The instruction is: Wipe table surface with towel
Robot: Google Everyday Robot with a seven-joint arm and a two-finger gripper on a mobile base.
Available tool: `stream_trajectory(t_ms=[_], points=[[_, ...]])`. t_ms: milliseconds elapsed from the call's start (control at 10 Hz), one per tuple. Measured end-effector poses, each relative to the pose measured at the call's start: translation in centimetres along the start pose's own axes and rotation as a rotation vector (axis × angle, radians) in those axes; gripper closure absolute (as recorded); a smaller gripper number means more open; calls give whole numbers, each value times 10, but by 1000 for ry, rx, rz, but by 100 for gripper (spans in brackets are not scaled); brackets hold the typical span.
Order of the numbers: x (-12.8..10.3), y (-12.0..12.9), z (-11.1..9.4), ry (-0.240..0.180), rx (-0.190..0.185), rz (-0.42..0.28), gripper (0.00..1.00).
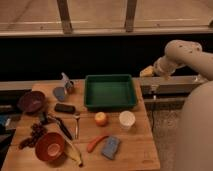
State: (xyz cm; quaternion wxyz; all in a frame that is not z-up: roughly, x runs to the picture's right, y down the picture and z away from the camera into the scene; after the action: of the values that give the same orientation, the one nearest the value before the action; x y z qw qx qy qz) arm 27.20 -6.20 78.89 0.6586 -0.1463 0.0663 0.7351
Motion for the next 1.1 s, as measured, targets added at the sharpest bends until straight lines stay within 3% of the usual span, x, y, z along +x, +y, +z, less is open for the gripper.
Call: stream_trajectory(t_ms=[400,600,800,1100], points=[[0,0,0,-2,-3,3,20],[-5,8,-3,-10,-37,-14,20],[-16,37,1,-11,-81,-62,20],[-29,110,14,1,-150,-176,20]])
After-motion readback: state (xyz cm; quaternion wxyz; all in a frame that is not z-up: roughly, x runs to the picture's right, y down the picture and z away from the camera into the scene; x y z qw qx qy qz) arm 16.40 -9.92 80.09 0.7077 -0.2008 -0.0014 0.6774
